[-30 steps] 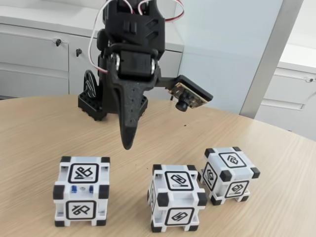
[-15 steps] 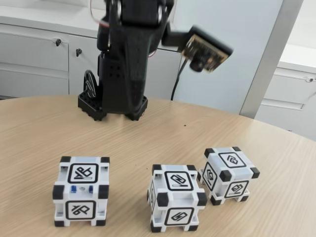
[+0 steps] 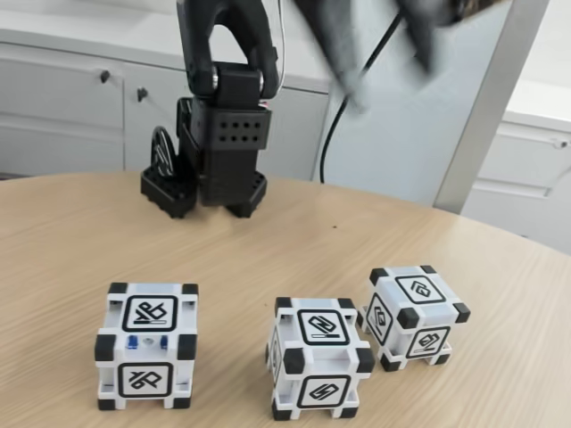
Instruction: Stack cubes from left to right.
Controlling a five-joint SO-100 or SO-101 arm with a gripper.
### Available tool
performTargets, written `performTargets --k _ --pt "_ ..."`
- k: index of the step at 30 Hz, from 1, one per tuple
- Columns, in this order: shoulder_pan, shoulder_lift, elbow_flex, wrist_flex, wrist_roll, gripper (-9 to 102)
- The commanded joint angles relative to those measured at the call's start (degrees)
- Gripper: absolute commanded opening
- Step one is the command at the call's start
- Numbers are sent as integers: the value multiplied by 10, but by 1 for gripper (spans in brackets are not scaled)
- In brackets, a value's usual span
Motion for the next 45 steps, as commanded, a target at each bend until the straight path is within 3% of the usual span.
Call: performTargets --k 1,7,16,34,41,45 --pt "-64 -2 -59 58 -26 28" --pt "-156 -4 -54 67 -107 38" --pt "-151 -15 -40 70 -303 38" --pt "-149 -280 4 64 -392 39" --pt "-149 -313 3 62 -436 41" --pt "-149 -322 5 8 -454 41"
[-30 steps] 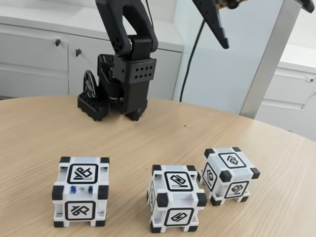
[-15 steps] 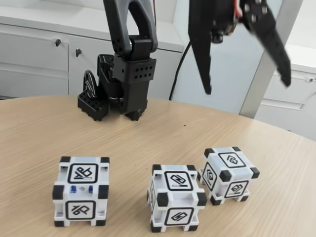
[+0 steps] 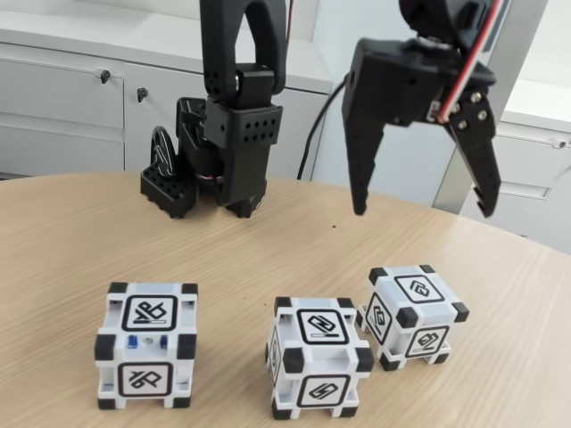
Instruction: Stack cubes from left to right.
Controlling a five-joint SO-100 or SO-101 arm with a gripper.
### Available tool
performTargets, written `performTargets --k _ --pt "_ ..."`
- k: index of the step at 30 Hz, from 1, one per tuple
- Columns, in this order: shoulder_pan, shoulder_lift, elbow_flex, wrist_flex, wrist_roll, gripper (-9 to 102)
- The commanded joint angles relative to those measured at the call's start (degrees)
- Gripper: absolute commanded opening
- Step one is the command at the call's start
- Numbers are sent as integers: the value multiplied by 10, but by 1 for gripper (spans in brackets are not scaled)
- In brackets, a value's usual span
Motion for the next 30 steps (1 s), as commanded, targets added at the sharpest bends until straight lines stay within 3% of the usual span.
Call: performTargets --k 1,17,30 --pt "7 -8 -4 -46 -18 41" --pt "8 -144 -10 -88 -54 41" --pt "8 -156 -1 -125 -55 38"
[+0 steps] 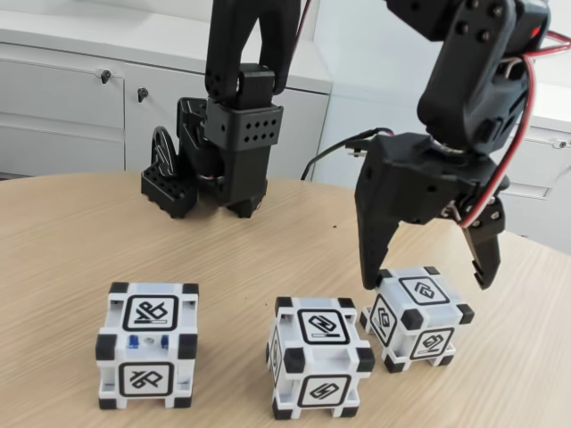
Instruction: Stack cubes from left to right.
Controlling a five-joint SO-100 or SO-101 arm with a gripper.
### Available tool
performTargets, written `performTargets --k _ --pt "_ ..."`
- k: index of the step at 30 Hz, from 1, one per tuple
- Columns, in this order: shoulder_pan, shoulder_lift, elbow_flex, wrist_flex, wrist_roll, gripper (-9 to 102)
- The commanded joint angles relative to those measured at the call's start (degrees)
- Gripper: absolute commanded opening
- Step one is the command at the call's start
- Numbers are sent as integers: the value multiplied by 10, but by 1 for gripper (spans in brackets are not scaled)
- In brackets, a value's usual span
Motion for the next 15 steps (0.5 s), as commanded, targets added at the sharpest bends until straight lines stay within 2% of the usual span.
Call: performTargets --k 1,10,15 --pt "5 3 -4 -4 -5 38" --pt "83 -24 -14 -4 -59 38" --pt "96 -42 -14 -4 -67 36"
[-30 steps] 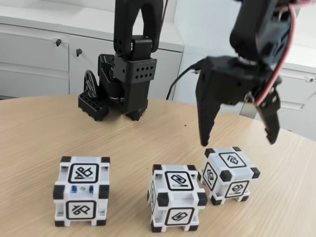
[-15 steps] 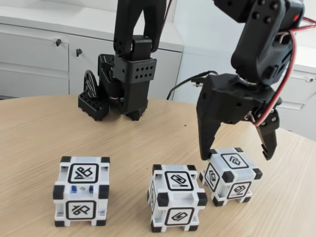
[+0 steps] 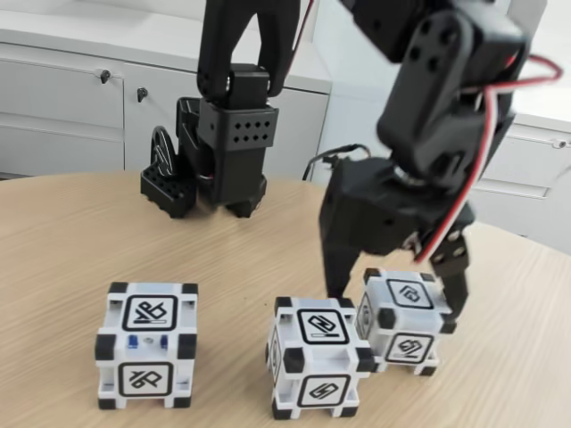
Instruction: Stack cubes from left to right.
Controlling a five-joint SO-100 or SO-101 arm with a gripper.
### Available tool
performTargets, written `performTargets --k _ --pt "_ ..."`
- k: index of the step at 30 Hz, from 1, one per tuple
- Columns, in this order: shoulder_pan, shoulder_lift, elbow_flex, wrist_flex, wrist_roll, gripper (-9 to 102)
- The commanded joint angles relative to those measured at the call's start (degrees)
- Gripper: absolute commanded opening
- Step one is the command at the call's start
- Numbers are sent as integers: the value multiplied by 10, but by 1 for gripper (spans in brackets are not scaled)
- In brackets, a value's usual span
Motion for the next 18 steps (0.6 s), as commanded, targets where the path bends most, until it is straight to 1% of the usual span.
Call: performTargets --k 1,8,14,18 --pt "8 3 -14 4 -4 35" --pt "8 4 -14 4 4 25" --pt "8 13 -14 4 33 24" --pt "4 19 -15 5 92 23"
